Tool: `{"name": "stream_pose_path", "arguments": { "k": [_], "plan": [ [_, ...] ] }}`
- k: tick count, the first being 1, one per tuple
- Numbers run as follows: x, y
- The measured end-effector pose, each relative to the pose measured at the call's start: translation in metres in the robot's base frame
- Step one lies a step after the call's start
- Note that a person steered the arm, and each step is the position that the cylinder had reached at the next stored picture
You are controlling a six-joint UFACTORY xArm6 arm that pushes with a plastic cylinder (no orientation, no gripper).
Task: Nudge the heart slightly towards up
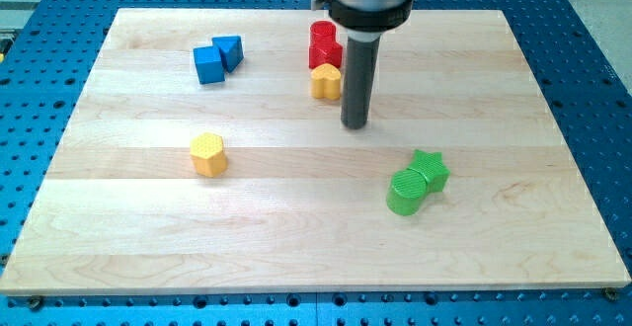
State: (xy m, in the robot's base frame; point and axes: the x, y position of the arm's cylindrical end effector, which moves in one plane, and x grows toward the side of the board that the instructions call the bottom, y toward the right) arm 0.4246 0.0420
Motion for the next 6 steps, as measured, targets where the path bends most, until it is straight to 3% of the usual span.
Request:
{"name": "stream_pose_path", "arguments": {
  "k": [2, 3, 4, 5, 6],
  "plan": [
    [-0.049, -0.015],
    [-0.034, -0.015],
    [0.078, -0.03],
    [0.19, -0.152],
    [0.151, -0.229]
  ]
}}
